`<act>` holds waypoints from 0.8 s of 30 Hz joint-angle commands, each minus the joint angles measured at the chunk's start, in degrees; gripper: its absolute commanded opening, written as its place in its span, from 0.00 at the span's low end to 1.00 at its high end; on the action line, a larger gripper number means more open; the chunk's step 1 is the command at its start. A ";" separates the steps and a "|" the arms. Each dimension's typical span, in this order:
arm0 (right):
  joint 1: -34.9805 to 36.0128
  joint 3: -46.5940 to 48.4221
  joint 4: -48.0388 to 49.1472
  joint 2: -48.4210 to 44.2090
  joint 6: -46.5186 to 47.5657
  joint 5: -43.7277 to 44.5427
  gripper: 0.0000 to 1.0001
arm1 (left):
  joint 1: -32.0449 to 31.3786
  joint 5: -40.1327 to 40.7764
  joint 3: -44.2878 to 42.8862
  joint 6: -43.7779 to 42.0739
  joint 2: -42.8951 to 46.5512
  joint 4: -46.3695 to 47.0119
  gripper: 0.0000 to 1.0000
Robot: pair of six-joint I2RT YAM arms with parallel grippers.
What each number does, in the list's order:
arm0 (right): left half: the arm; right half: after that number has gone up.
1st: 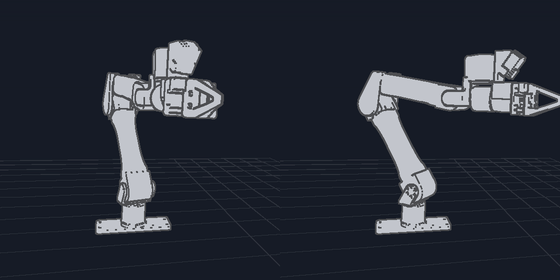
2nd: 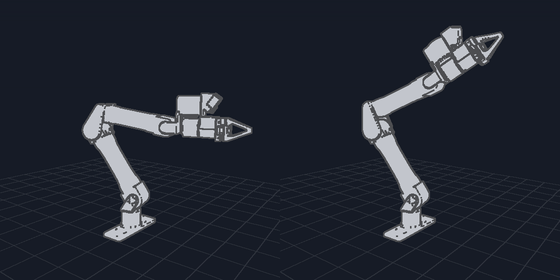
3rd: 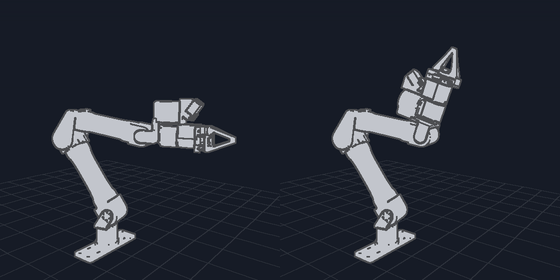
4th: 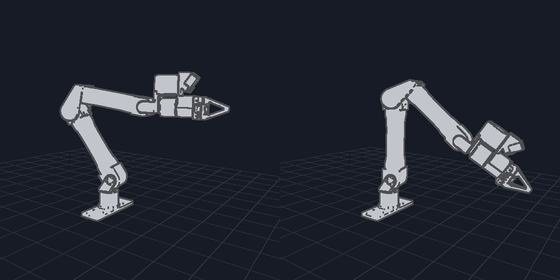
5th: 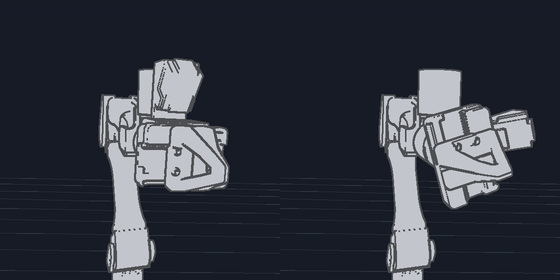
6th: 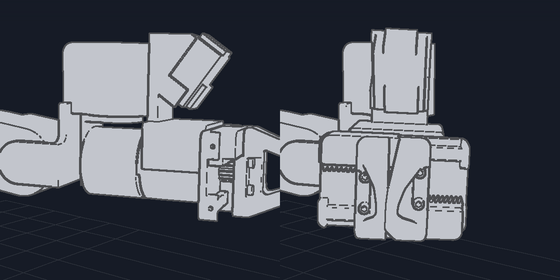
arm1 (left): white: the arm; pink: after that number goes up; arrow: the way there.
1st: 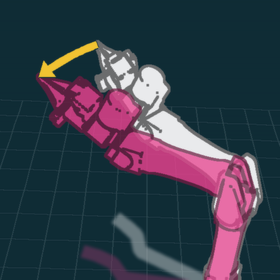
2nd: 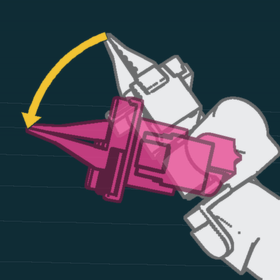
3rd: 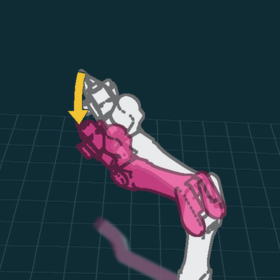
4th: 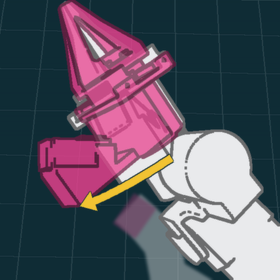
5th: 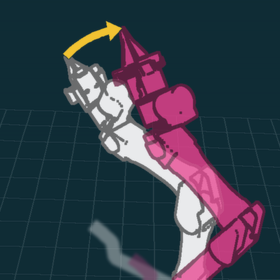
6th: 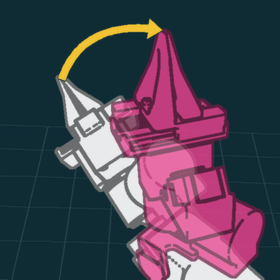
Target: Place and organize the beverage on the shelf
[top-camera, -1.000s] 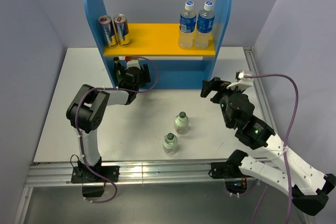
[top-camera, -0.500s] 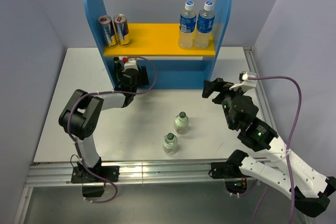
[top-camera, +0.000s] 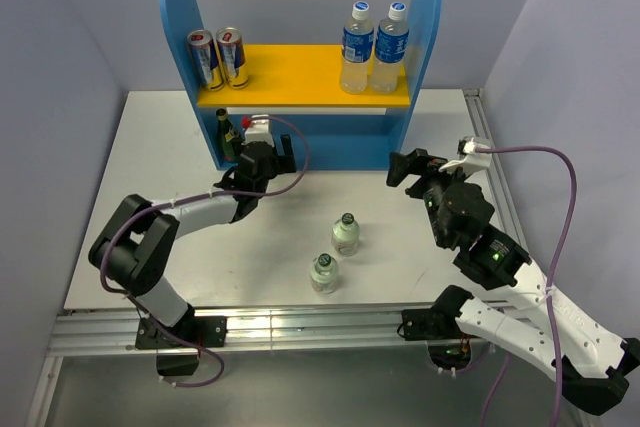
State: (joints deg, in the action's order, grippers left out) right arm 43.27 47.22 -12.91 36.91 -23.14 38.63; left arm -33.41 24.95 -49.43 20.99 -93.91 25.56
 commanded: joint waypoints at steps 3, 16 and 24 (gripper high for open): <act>0.15 -0.11 0.95 -0.52 -0.24 2.59 0.99 | -2.01 3.43 1.70 2.29 4.43 -2.09 0.99; 0.06 0.15 0.95 0.71 -0.15 4.61 0.98 | -9.38 4.32 11.89 5.20 20.68 -6.75 0.99; 0.06 1.03 0.43 1.41 0.72 4.96 0.98 | -13.61 4.06 20.49 3.54 30.97 -3.77 0.99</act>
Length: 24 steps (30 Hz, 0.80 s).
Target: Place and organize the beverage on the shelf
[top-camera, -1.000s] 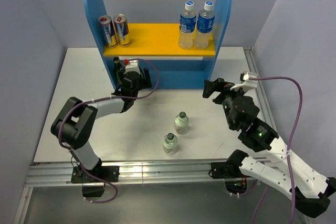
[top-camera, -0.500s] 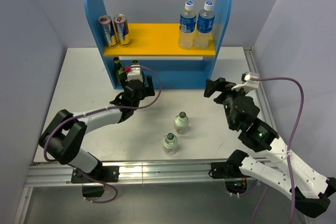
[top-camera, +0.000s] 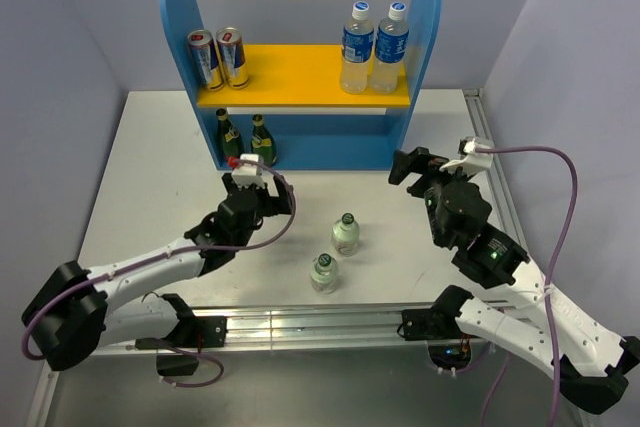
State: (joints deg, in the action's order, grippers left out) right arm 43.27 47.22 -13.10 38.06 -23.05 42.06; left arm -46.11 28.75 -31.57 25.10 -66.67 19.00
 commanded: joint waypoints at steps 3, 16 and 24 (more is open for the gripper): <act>0.15 1.73 0.45 1.13 0.64 1.97 0.98 | -1.18 -1.24 5.63 -1.54 8.04 5.07 0.99; 0.15 1.29 3.35 1.40 2.39 1.27 0.98 | -1.79 -6.43 2.66 -1.81 14.82 -3.97 0.99; 0.15 -0.81 4.49 -0.36 2.75 1.53 0.98 | -1.97 -10.99 1.07 -2.95 16.22 -8.20 0.99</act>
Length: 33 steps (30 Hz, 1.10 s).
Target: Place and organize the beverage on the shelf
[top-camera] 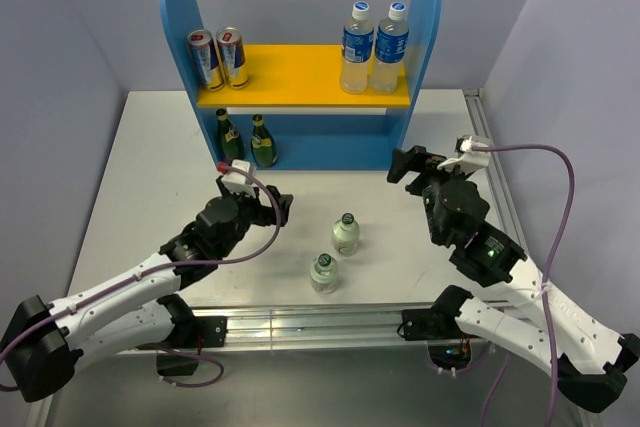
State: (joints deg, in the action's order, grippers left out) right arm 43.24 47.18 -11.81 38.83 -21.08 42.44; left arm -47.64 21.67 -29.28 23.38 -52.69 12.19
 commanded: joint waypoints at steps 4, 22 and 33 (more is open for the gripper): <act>0.09 -1.04 3.64 -1.65 0.78 1.16 0.98 | -0.79 -5.85 1.06 -1.23 4.34 -0.76 0.99; 0.17 -2.09 3.56 -6.30 -0.36 -2.09 0.98 | -5.09 -8.40 11.25 2.37 2.86 11.34 0.99; 0.17 -2.53 2.76 -6.22 -1.68 -3.41 0.98 | -15.81 -2.36 7.04 1.58 -4.19 10.15 0.98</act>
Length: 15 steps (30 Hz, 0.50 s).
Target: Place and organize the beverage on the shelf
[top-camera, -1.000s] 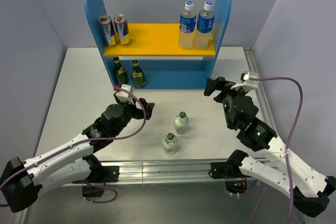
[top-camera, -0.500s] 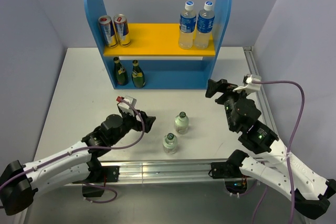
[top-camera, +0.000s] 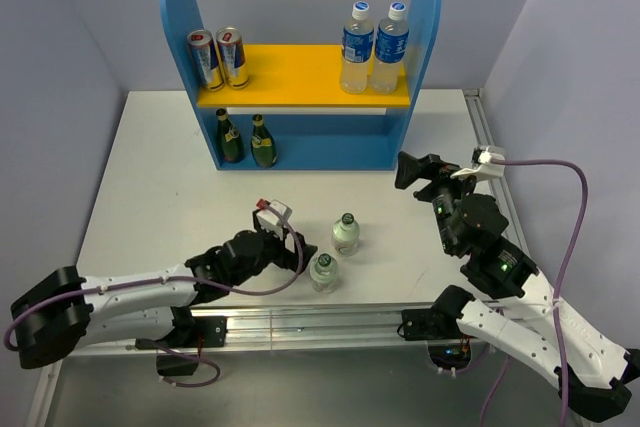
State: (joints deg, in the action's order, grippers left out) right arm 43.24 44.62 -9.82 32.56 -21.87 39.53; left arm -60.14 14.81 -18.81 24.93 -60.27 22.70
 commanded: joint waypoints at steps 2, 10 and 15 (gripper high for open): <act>0.17 -0.41 1.21 -0.39 -0.81 -1.29 0.99 | -5.33 6.98 -2.90 1.00 8.55 -4.04 0.99; 0.17 -0.32 1.30 0.31 -0.90 -1.30 0.99 | -6.48 9.45 -2.37 2.84 20.45 -19.00 0.99; 0.17 0.29 0.68 0.14 -0.89 -0.86 0.99 | -6.74 1.29 -3.25 2.93 18.62 -18.39 0.99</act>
State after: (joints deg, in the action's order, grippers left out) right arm 43.27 44.58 -9.87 32.77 -22.31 38.28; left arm -66.32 20.43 -19.94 26.92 -40.07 6.48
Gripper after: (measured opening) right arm 0.985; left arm 0.993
